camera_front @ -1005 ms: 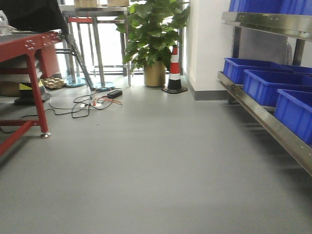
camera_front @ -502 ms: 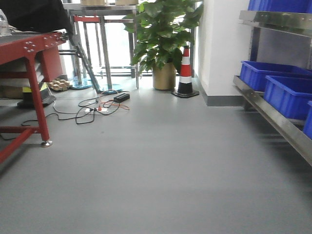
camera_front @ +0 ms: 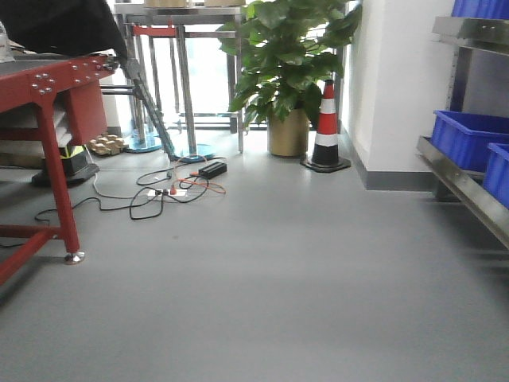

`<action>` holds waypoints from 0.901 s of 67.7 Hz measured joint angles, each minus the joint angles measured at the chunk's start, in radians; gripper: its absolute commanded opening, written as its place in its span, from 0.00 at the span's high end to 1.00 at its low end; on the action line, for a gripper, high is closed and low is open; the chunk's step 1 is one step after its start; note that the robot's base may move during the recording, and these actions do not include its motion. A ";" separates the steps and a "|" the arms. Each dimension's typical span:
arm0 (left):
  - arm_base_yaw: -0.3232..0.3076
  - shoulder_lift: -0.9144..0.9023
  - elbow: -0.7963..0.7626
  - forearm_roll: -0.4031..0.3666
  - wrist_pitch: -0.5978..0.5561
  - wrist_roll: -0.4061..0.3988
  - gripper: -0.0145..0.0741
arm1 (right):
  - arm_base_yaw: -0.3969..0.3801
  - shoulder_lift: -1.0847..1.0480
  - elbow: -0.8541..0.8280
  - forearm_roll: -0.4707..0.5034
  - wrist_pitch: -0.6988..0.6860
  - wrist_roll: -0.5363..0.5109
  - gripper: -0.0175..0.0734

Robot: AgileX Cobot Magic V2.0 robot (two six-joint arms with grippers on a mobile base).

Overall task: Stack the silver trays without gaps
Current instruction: 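Carry the silver tray with both grippers while the base drives to another shelf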

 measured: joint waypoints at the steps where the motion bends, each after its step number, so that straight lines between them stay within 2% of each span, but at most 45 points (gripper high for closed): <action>1: 0.000 0.000 0.000 0.000 0.000 0.000 0.85 | 0.000 0.000 0.000 0.000 -0.002 0.000 0.81; 17: 0.000 0.000 0.000 0.012 -0.002 0.000 0.85 | 0.000 0.000 0.000 0.000 -0.008 0.000 0.81; 31: 0.000 0.000 0.000 0.063 -0.014 0.000 0.85 | 0.000 0.000 0.000 -0.004 -0.021 0.000 0.81; 53: 0.000 0.000 0.000 0.231 -0.057 0.002 0.85 | 0.000 0.000 0.000 -0.004 -0.063 0.002 0.81; 61: 0.000 0.000 0.000 0.267 -0.063 0.006 0.85 | 0.000 0.000 0.000 -0.004 -0.072 0.004 0.81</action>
